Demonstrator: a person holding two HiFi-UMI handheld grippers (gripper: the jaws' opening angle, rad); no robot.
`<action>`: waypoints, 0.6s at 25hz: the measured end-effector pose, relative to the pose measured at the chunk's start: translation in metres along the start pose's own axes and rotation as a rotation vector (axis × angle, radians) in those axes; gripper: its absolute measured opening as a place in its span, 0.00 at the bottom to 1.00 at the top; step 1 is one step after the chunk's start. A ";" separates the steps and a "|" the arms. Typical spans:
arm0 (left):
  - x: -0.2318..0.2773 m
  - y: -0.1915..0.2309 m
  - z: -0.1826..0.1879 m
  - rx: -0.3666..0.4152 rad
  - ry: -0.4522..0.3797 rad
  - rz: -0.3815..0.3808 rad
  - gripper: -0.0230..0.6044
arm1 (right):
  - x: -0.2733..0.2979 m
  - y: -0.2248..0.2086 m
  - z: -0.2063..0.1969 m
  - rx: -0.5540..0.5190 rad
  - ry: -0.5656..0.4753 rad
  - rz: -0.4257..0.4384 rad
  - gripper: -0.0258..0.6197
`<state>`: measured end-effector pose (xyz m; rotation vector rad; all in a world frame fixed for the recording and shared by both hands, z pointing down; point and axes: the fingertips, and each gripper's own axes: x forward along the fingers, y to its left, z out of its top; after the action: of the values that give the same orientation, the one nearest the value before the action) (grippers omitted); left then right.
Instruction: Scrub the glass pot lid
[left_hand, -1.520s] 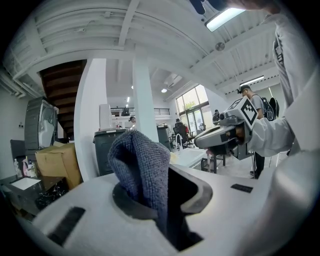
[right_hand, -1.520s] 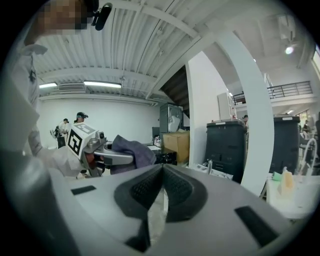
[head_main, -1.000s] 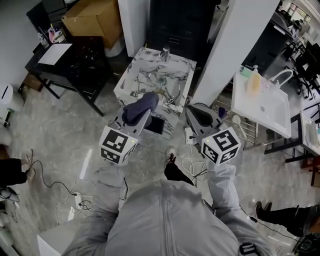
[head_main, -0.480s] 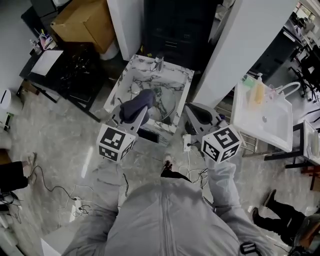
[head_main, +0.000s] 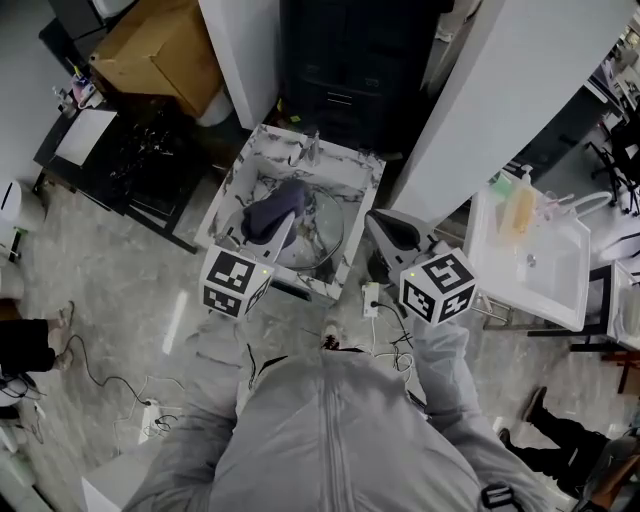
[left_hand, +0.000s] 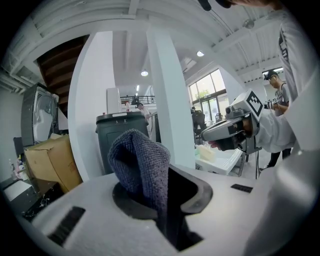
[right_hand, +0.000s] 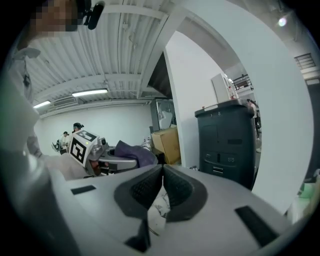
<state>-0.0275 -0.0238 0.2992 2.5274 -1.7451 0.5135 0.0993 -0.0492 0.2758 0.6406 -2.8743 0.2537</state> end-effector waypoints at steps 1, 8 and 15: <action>0.007 0.001 -0.003 -0.001 0.010 -0.001 0.16 | 0.003 -0.005 -0.002 0.001 0.006 0.001 0.09; 0.043 0.011 -0.032 0.011 0.086 -0.028 0.16 | 0.021 -0.024 -0.015 0.041 0.044 0.004 0.09; 0.081 0.027 -0.077 0.084 0.175 -0.062 0.16 | 0.036 -0.042 -0.028 0.135 0.085 -0.064 0.09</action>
<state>-0.0457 -0.0909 0.3905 2.4940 -1.6128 0.7937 0.0898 -0.0950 0.3162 0.7258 -2.7676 0.4576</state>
